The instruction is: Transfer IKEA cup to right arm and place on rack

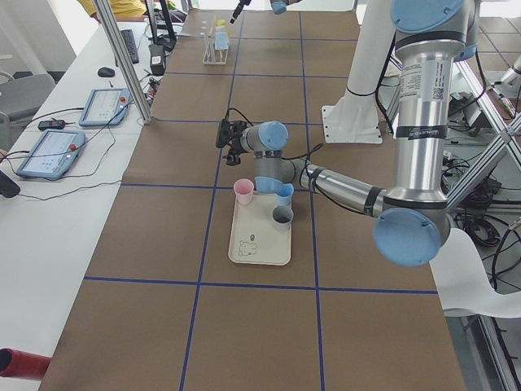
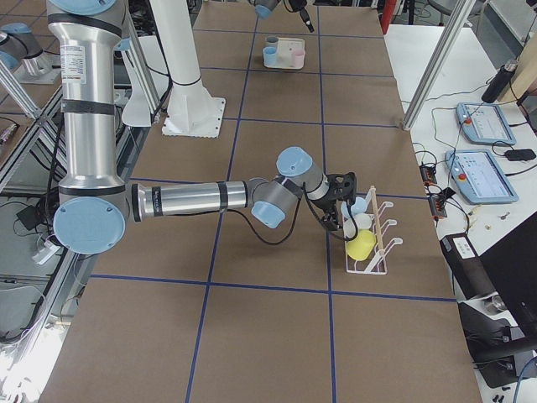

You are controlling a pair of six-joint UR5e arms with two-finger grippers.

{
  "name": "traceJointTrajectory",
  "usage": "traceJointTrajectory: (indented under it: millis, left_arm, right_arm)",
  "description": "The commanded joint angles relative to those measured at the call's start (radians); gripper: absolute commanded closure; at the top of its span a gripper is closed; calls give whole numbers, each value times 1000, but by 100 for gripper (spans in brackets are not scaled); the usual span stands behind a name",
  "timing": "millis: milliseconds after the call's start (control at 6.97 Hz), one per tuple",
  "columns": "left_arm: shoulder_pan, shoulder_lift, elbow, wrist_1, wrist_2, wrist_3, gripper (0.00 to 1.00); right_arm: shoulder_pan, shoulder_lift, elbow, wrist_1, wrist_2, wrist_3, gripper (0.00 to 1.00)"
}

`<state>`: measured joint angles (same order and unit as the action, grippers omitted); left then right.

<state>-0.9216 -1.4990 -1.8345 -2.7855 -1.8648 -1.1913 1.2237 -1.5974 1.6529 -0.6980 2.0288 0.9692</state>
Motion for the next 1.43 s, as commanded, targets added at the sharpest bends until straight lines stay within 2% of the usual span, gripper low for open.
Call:
traceJointTrajectory:
  millis: [0,143,430,574,717,861,1148,1291]
  left_arm:
    - [-13,216,-76,88,27,308,1]
    - [-14,288,-110,175,9,378,1]
    - [-17,304,-152,324,-190,423,1]
    - [-14,280,-152,424,-268,423,1]
    - [-17,257,-152,466,-275,423,1]
    - [-16,253,-128,468,-278,424,1]
    - [-19,269,-120,469,-304,424,1]
    - [-14,267,-73,468,-310,424,1]
  right_arm:
    - [-1,-15,7,0,83,-1,0]
    - [0,-16,13,2,111,-1,0]
    - [0,-54,10,66,113,0,0]
    - [-1,-109,10,168,116,22,0]
    - [-1,-122,-5,261,134,61,0]
    - [-1,-125,-8,267,169,65,0]
    - [-1,-127,-15,267,174,63,0]
    - [-1,-127,-15,267,174,65,0]
